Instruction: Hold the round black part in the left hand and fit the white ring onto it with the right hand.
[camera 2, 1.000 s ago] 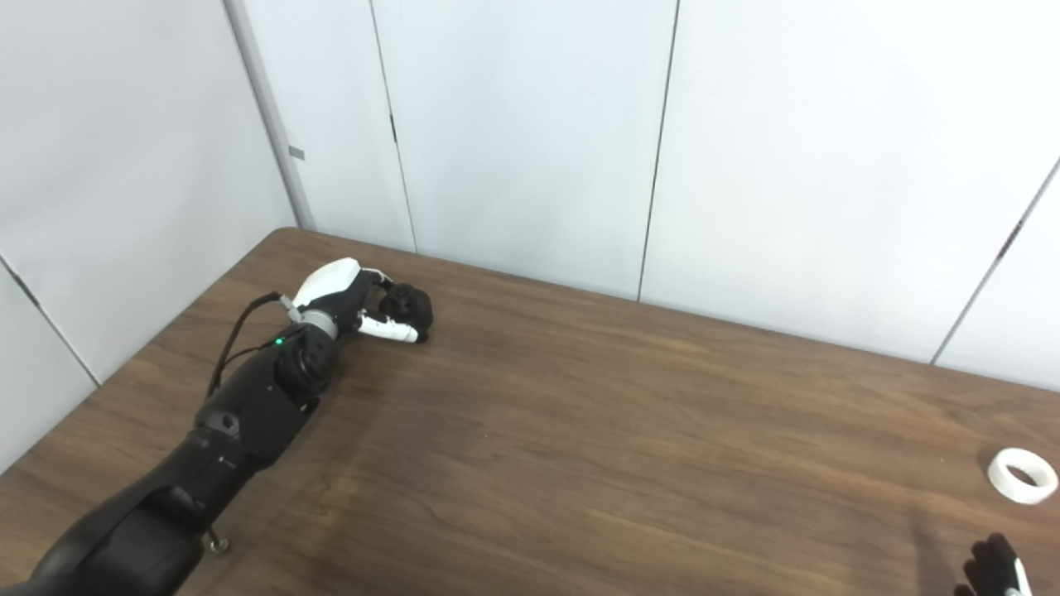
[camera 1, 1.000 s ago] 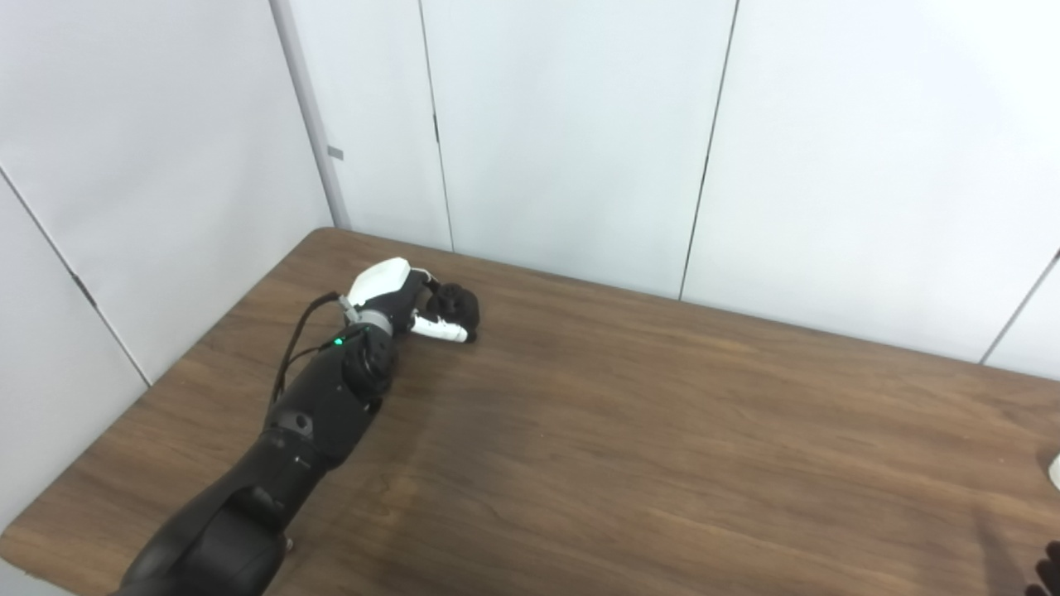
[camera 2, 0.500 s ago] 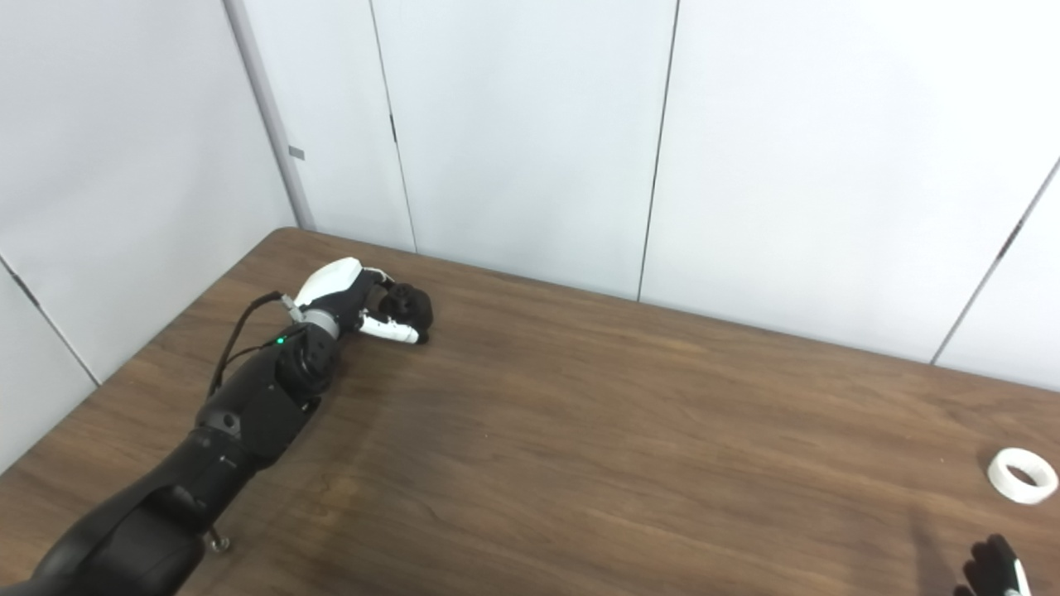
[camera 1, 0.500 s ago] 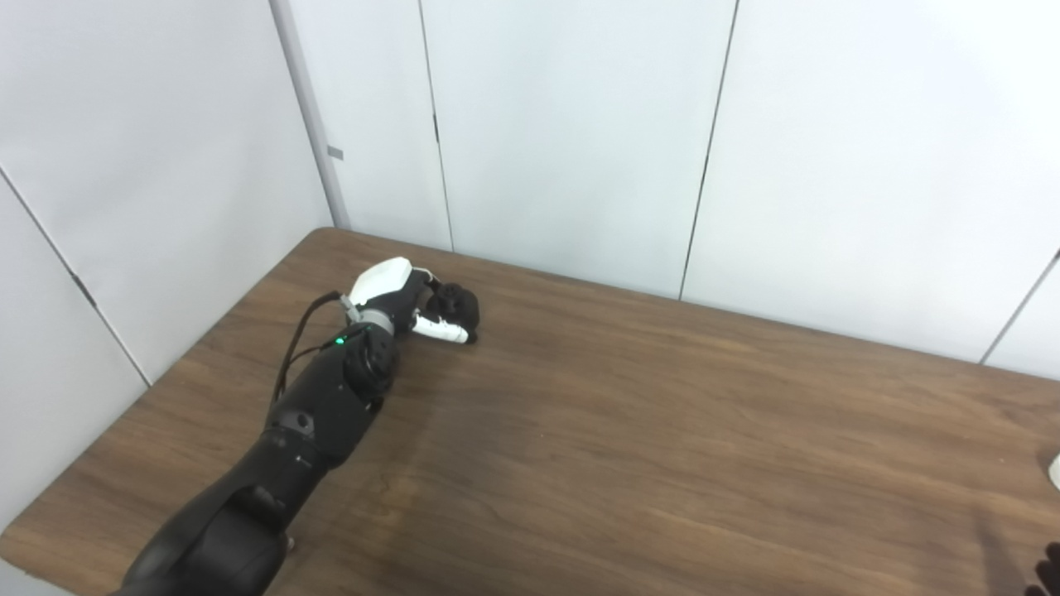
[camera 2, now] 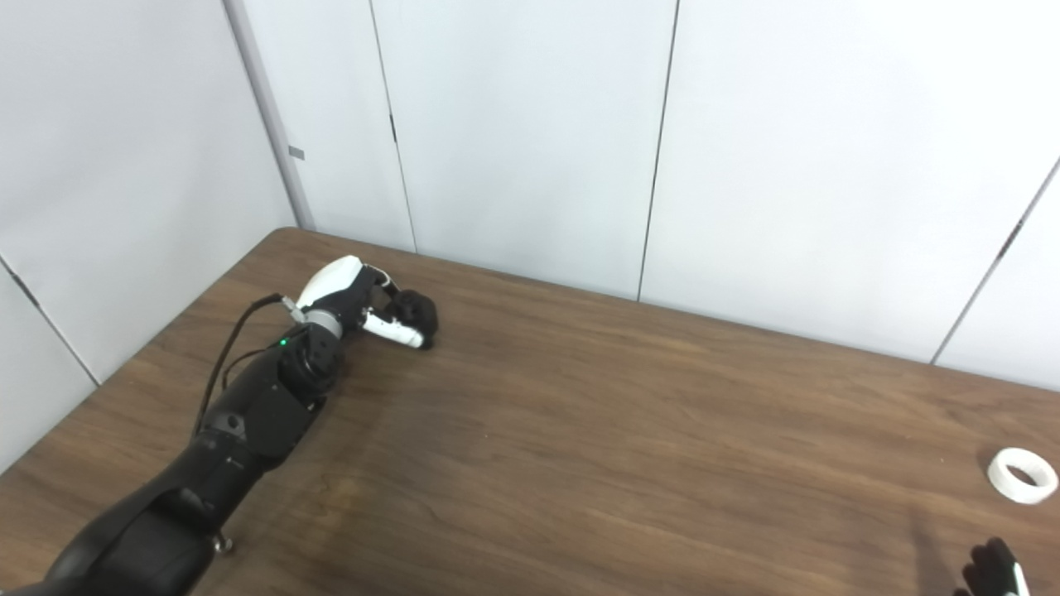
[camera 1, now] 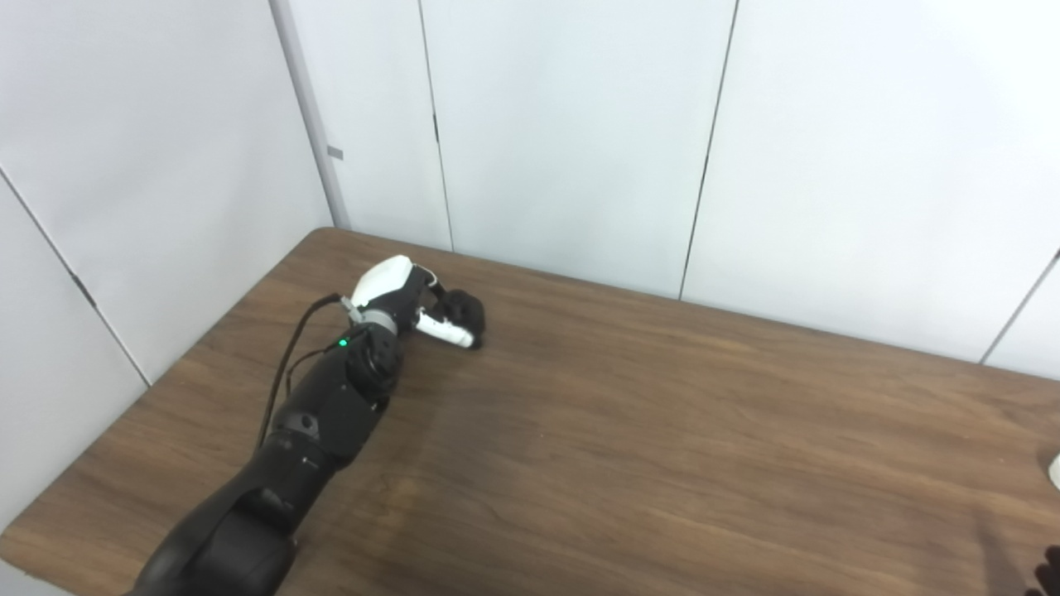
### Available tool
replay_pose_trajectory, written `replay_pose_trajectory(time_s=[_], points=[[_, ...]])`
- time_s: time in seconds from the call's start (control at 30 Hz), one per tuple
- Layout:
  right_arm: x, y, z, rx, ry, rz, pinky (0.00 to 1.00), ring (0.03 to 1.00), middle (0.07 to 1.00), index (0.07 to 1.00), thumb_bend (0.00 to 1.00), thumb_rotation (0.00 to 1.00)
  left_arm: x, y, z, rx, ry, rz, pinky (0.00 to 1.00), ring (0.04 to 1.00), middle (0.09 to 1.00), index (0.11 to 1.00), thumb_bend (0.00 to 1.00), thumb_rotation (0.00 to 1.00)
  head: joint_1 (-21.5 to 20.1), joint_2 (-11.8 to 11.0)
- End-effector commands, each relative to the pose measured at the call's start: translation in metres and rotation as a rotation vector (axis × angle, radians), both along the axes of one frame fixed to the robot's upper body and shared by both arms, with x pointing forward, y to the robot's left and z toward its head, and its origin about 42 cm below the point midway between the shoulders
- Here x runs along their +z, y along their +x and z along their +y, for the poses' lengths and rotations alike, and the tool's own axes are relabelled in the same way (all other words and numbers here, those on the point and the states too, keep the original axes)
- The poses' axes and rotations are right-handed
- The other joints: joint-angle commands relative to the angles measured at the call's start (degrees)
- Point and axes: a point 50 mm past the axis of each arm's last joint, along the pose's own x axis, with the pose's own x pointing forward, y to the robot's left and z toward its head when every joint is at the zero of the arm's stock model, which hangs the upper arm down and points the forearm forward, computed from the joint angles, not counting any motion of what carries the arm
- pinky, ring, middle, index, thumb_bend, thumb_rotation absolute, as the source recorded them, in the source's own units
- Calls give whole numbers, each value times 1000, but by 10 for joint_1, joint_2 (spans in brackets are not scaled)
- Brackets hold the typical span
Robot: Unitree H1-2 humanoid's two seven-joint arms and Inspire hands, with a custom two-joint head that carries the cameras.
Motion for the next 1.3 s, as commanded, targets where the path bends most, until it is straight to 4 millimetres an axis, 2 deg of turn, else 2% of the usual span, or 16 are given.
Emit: replay_pose_trajectory(time_s=[0.0, 0.3, 0.73, 0.87, 1.03, 1.27], points=[[-15, -13, 3, -15, 33, 52, 1000, 1000, 1000, 1000, 638, 1000, 30, 9, 6, 3, 27, -106, 950, 943, 844, 483, 520, 45, 1, 1], [-15, -12, 2, -11, 37, 49, 1000, 1000, 1000, 1000, 632, 1000, 32, 7, 6, -13, 58, -111, 996, 942, 830, 483, 517, 43, 2, 2], [-15, -13, 3, -7, 28, 51, 1000, 1000, 1000, 1000, 645, 1000, 34, 3, 6, -52, 108, -118, 1000, 949, 820, 484, 519, 41, -3, 5], [-14, -13, 4, -7, 23, 56, 1000, 1000, 1000, 1000, 660, 1000, 37, -3, 3, -65, 103, -144, 997, 950, 815, 484, 519, 41, -6, 6], [-15, -12, 5, -7, 32, 48, 1000, 1000, 1000, 1000, 640, 1000, 40, -13, -2, -94, 114, -175, 944, 936, 808, 484, 519, 39, -14, 8], [-13, -10, 9, 14, 20, 37, 1000, 1000, 1000, 1000, 632, 1000, 47, -39, -21, -152, 108, -213, 935, 935, 807, 483, 520, 40, -32, 12]])
